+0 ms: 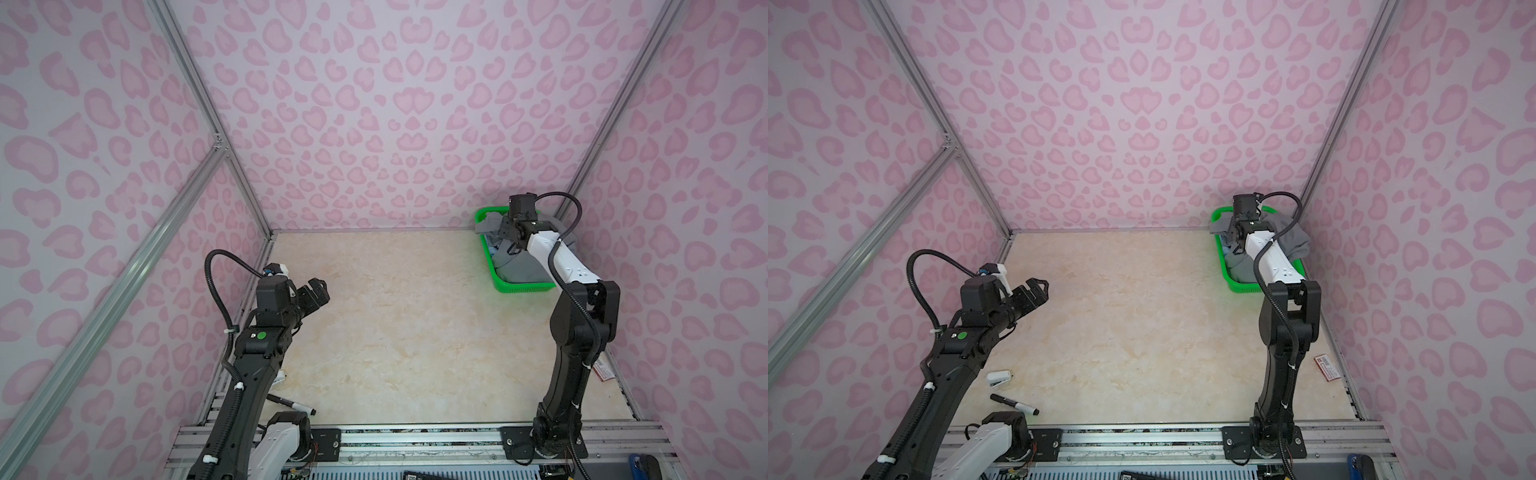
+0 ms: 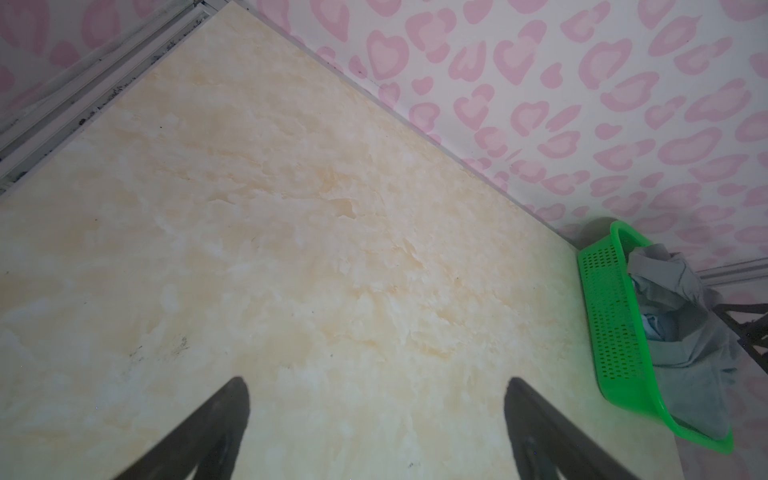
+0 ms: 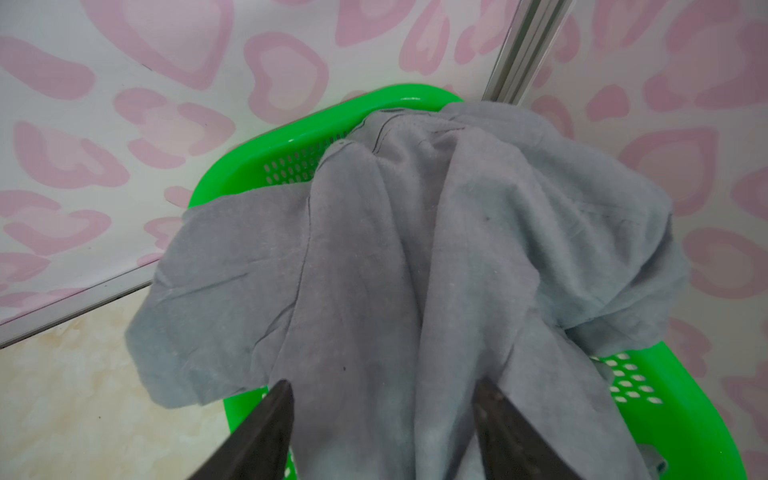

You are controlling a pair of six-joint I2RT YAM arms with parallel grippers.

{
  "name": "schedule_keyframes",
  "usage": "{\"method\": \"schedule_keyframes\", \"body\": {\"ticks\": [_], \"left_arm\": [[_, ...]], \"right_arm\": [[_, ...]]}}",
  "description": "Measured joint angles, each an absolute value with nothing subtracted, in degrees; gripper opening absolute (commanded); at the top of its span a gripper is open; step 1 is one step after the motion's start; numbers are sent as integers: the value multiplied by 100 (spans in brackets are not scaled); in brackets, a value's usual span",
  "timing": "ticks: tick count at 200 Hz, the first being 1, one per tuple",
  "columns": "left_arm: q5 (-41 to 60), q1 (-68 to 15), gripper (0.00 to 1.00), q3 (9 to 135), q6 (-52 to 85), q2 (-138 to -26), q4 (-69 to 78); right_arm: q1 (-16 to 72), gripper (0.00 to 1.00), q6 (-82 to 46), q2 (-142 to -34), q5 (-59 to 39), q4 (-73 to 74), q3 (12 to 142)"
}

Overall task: Fold and stack the long sleeve shirts
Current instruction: 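Reach the right gripper into the green basket and grasp the grey shirt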

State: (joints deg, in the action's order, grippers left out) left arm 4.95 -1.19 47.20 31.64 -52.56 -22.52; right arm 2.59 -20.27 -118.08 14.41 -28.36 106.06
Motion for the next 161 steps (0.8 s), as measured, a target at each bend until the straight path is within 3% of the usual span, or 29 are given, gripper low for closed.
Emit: {"method": "schedule_keyframes", "body": {"ticks": [19, 53, 64, 74, 81, 103, 119, 161], "left_arm": [[497, -126, 97, 4720, 3142, -5238, -2259], [600, -130, 97, 4720, 3142, -5264, -2259], [615, -137, 97, 4720, 3142, -5264, -2259], [622, -137, 97, 4720, 3142, -5258, -2261], [624, -137, 97, 4720, 3142, -5251, -2261], [646, -139, 97, 4720, 3142, -5179, -2259], [650, -139, 97, 4718, 3144, -5151, -2259], [714, -139, 97, 4718, 3144, -5148, -2259]], "right_arm": [[128, 37, -2038, -12027, 1031, -3033, 10822], [115, 29, -1988, -12178, 528, -3157, 11030], [130, 20, -1979, -12256, 410, -3175, 11048], [128, 21, -1975, -12328, 281, -3251, 11083], [123, 27, -1975, -12352, 248, -3297, 11087], [121, 73, -1990, -12112, 49, -3247, 10833], [150, 98, -2032, -11690, 60, -2934, 10368], [305, 96, -1970, -11799, 130, -2421, 10403]]}}
